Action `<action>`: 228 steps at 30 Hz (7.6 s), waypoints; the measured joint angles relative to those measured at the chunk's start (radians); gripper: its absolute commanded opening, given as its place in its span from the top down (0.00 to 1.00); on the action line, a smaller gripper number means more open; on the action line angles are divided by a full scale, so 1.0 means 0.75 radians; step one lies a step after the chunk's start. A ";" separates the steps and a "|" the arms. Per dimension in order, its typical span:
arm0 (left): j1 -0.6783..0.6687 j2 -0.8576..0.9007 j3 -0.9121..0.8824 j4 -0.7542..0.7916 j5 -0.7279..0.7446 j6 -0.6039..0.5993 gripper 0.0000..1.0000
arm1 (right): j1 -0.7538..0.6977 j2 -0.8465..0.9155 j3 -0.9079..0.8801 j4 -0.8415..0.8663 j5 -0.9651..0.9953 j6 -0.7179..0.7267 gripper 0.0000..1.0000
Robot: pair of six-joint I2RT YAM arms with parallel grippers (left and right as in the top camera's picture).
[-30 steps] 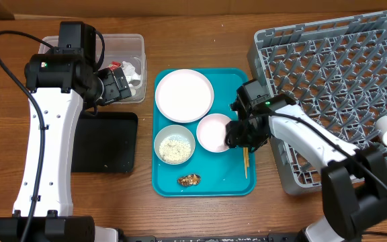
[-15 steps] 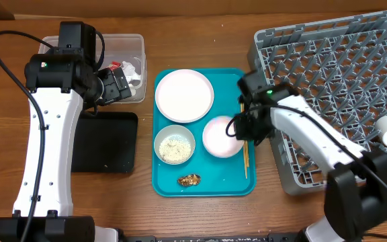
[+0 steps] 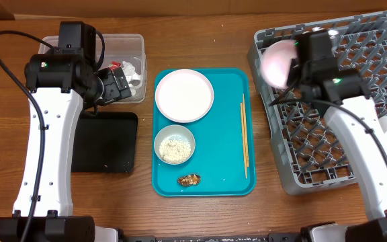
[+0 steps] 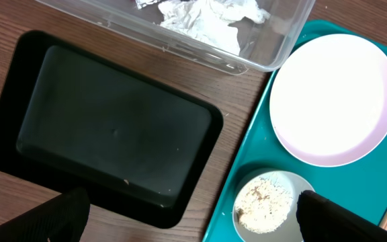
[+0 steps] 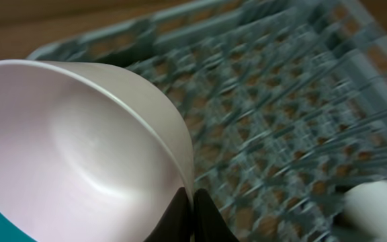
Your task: Sort waste into correct bins and load items into the dishwasher
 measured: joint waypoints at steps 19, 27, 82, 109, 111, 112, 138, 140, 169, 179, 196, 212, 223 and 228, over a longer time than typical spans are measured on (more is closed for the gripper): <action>0.000 0.000 0.000 0.005 0.012 0.000 0.00 | -0.592 0.332 -0.001 0.963 0.785 -0.391 0.96; 0.000 0.000 0.000 0.023 0.015 0.000 0.00 | -0.552 0.402 -0.001 0.776 0.845 -0.466 0.72; -0.001 0.000 0.000 0.032 0.040 0.000 0.00 | -0.933 0.380 0.001 0.330 -0.524 0.284 0.61; -0.001 0.000 0.000 0.034 0.040 0.000 0.00 | -0.868 0.395 0.230 0.338 0.332 0.055 0.96; -0.001 0.000 0.000 0.034 0.040 0.000 0.00 | -0.843 0.395 0.230 0.365 0.461 0.034 0.96; -0.001 0.000 0.000 0.034 0.040 0.000 0.00 | -0.830 0.395 0.230 0.381 0.524 0.016 0.96; -0.001 0.000 0.000 0.029 0.040 0.000 0.00 | -0.520 0.610 0.229 0.135 0.754 -0.107 0.88; -0.001 0.000 0.000 0.029 0.040 0.000 0.00 | -0.487 0.612 0.229 0.120 0.754 -0.107 0.85; -0.001 0.000 0.000 0.024 0.065 0.000 0.00 | -0.452 0.561 0.246 -0.138 0.039 0.333 0.34; -0.001 0.000 0.000 0.027 0.070 0.000 0.00 | -0.838 0.417 0.409 0.075 -0.544 0.366 0.34; -0.001 0.000 0.000 0.030 0.070 0.000 0.00 | -0.996 0.656 0.409 0.061 -0.687 0.462 0.56; -0.001 0.000 0.000 0.030 0.070 0.000 0.00 | -0.996 0.672 0.409 0.075 -0.528 0.451 0.96; -0.001 0.000 0.000 0.035 0.070 0.000 0.00 | -0.844 0.433 0.408 0.234 0.175 0.007 0.96; -0.001 0.000 0.000 0.033 0.071 0.000 0.00 | -0.671 0.420 0.370 0.261 0.436 -0.132 0.96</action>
